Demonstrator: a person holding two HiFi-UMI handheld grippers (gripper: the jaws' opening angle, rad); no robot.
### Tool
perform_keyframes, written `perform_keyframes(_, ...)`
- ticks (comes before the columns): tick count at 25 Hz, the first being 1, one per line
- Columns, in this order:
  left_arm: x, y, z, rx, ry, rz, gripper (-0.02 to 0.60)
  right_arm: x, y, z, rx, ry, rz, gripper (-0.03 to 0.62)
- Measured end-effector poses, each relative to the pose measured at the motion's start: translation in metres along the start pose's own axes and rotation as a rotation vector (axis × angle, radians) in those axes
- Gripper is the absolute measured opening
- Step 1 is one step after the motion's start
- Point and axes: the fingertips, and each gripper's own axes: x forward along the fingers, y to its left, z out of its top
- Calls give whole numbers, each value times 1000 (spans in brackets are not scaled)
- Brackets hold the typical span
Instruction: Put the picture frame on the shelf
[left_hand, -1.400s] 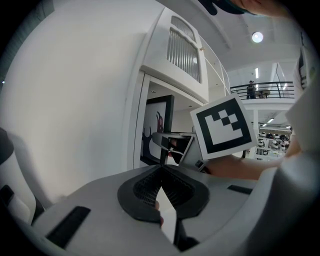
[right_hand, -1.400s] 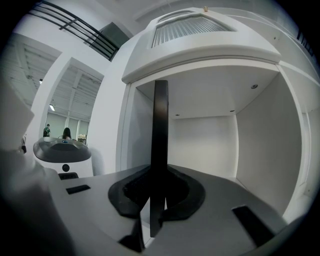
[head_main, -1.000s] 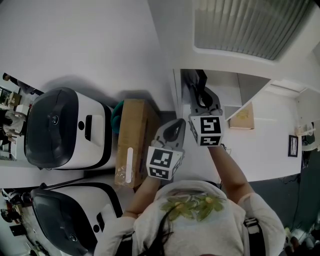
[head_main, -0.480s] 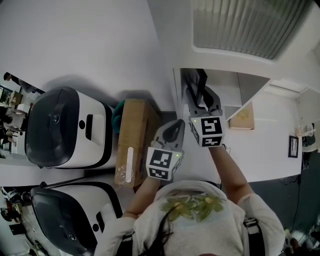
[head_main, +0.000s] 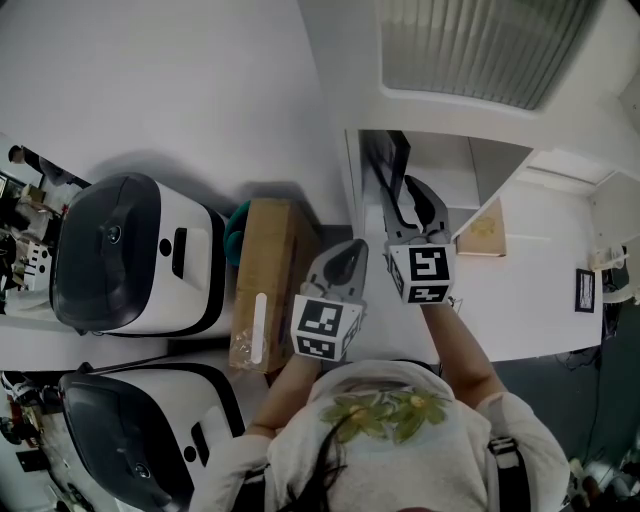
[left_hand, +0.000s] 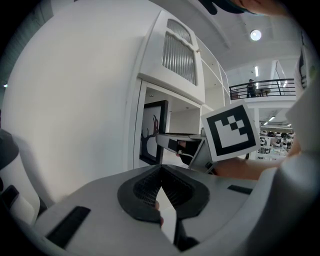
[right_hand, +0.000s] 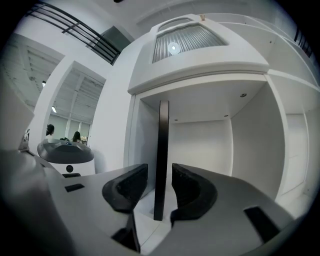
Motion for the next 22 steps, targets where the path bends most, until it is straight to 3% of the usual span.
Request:
perform_keyframes(8, -18, -14, 6, 6, -18, -19, 28, -33, 8, 1, 5, 13, 1, 140)
perform_keyframes(13, -31, -22, 9, 13, -29, -30, 28, -56, 22, 7, 13, 4, 19, 51)
perform_keyframes(22, -53, -36, 15, 22, -40, -61, 28, -93, 48, 12, 55, 2, 70, 31)
